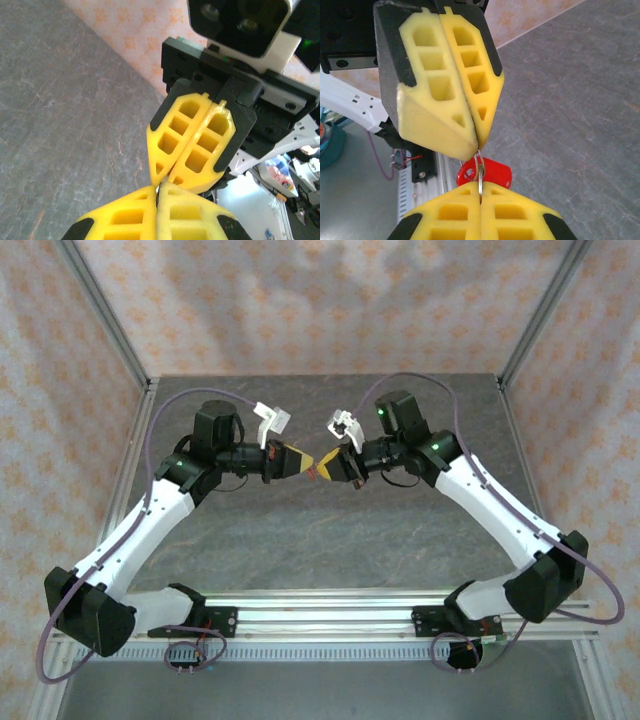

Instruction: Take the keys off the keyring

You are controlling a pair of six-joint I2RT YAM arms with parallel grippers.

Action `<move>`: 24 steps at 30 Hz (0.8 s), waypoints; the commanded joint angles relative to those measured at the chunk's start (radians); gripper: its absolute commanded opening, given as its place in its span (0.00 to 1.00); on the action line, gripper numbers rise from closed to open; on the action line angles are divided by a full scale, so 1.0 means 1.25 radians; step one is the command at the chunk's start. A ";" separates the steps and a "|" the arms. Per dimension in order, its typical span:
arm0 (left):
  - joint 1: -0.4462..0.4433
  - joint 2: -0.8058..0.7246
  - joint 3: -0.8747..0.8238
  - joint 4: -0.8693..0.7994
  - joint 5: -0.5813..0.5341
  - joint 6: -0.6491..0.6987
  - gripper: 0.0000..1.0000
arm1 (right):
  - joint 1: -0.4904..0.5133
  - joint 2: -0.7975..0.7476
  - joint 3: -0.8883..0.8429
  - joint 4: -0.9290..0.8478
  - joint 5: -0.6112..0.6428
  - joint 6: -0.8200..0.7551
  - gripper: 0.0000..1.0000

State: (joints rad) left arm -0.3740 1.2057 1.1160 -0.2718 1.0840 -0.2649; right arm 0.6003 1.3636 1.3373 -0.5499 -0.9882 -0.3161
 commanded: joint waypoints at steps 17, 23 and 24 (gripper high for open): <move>0.017 -0.020 -0.029 0.095 -0.110 -0.076 0.00 | 0.065 -0.077 -0.104 0.131 0.181 0.013 0.00; 0.028 0.001 -0.049 0.036 -0.224 -0.047 0.00 | 0.037 -0.104 -0.168 0.165 0.208 0.084 0.00; 0.028 0.007 -0.056 0.036 -0.247 -0.046 0.00 | 0.033 -0.110 -0.183 0.176 0.212 0.093 0.00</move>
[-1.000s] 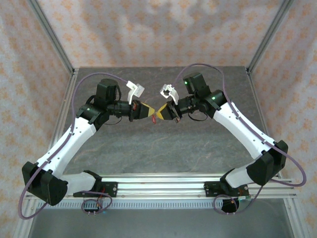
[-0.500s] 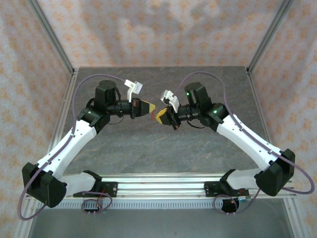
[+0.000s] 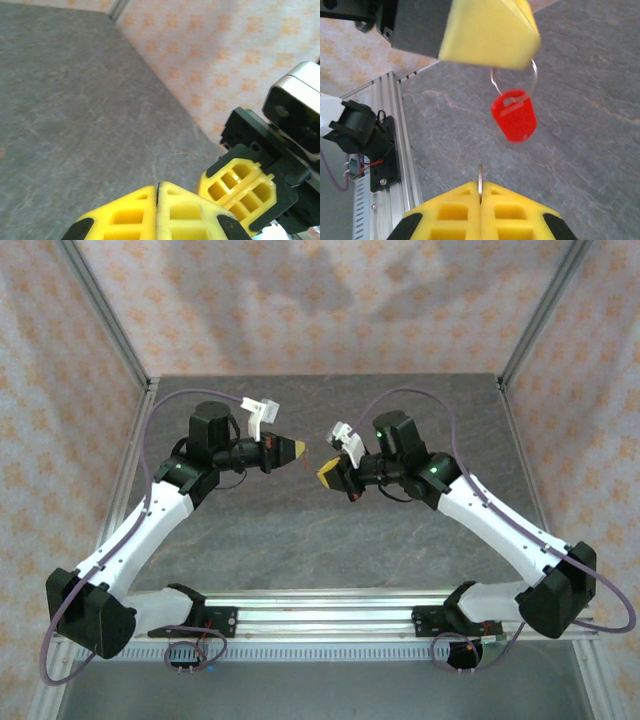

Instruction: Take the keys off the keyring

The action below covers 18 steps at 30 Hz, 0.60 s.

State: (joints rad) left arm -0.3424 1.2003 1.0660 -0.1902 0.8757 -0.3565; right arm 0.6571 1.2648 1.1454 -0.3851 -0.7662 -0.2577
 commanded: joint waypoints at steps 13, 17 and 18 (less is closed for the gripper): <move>0.001 0.192 -0.189 0.171 -0.344 -0.090 0.00 | -0.032 -0.045 -0.220 0.218 0.131 0.218 0.00; 0.001 0.265 -0.188 0.195 -0.359 -0.099 0.00 | -0.034 -0.033 -0.257 0.258 0.144 0.252 0.00; 0.002 0.277 -0.186 0.194 -0.366 -0.098 0.00 | -0.034 -0.030 -0.263 0.263 0.152 0.258 0.00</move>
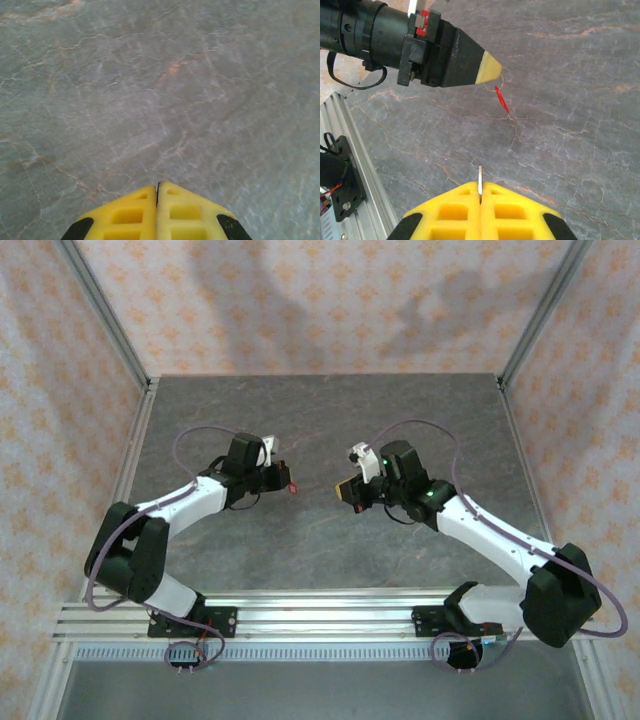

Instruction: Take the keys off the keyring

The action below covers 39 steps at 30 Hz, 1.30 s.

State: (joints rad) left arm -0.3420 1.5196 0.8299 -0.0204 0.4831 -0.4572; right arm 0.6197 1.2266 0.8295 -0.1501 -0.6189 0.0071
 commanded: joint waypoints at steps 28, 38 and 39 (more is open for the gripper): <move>0.000 -0.327 -0.075 -0.078 -0.147 0.062 0.46 | -0.074 0.310 0.075 0.145 0.108 0.216 0.00; -0.003 -0.371 -0.085 -0.064 -0.112 0.036 0.47 | -0.129 0.447 0.135 0.171 0.090 0.251 0.00; -0.003 -0.370 -0.086 -0.059 -0.109 0.036 0.48 | -0.132 0.455 0.139 0.167 0.093 0.254 0.02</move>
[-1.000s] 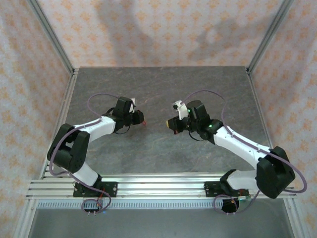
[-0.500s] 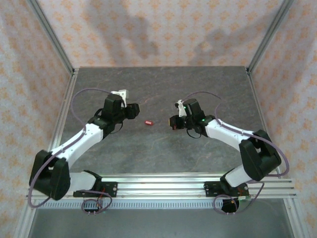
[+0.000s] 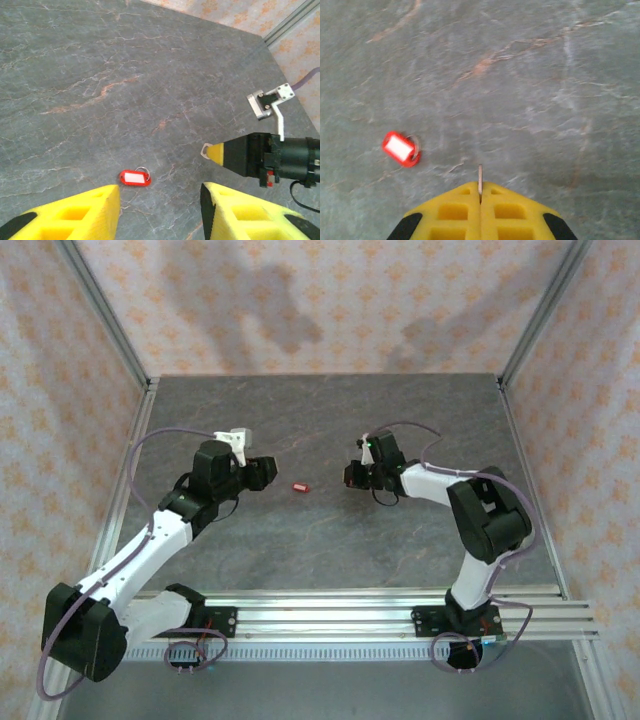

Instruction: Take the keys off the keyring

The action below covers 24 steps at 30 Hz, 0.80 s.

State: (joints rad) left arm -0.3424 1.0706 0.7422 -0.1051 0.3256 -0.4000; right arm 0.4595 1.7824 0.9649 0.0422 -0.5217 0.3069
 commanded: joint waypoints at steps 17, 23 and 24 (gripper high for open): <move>-0.005 -0.004 -0.033 0.035 0.015 -0.020 0.48 | -0.052 0.022 0.012 -0.031 0.036 0.019 0.23; -0.005 -0.011 -0.028 0.021 -0.008 -0.009 0.48 | -0.116 -0.058 -0.037 -0.048 0.057 0.006 0.24; -0.004 -0.013 -0.027 0.017 -0.018 -0.007 0.50 | -0.126 -0.082 -0.044 -0.058 0.068 -0.003 0.26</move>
State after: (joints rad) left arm -0.3450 1.0729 0.7109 -0.0929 0.3321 -0.4175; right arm 0.3340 1.7687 0.9329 0.0029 -0.4915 0.3271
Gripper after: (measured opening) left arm 0.492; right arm 0.250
